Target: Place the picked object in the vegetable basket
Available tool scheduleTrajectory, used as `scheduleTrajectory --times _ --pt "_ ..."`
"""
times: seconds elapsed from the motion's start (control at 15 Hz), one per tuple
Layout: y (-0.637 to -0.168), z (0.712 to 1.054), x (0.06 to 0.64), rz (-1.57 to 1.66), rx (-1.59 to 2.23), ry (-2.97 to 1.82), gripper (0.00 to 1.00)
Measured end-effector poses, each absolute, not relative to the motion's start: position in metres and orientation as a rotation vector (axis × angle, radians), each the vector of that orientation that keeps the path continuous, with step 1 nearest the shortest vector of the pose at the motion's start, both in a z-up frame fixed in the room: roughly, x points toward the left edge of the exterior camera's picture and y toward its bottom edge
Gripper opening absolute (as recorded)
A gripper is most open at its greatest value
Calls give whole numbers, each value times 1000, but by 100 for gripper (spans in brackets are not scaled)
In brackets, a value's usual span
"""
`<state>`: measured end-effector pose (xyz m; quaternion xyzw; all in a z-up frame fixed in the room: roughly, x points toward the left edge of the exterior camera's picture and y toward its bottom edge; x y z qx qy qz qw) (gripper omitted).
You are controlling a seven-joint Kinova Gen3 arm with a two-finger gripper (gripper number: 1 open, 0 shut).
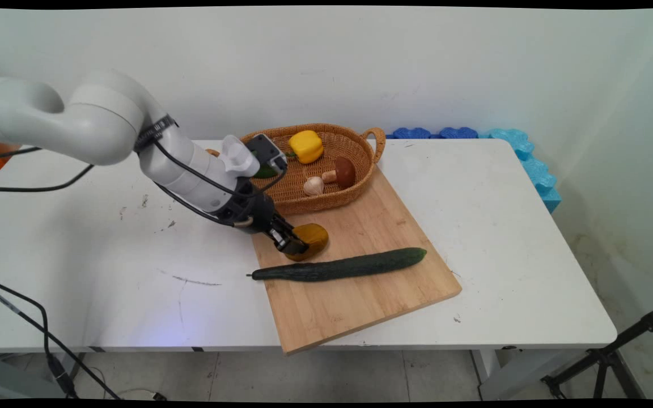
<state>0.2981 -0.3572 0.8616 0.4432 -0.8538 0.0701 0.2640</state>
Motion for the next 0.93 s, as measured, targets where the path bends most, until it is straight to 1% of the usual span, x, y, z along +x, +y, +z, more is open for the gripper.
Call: scheduleTrajectory --times 0.13,0.33,0.4,0.6,0.8,0.93 --pt "-353 883 299 194 1164 -2316 0" --pt "-347 923 309 206 1118 -2338 0" --pt "-347 932 311 209 1109 -2343 0" --pt "-352 971 327 237 1072 -2366 0" --pt "-363 1000 345 283 1060 -2391 0" --pt "-374 1009 357 317 1075 -2404 0"
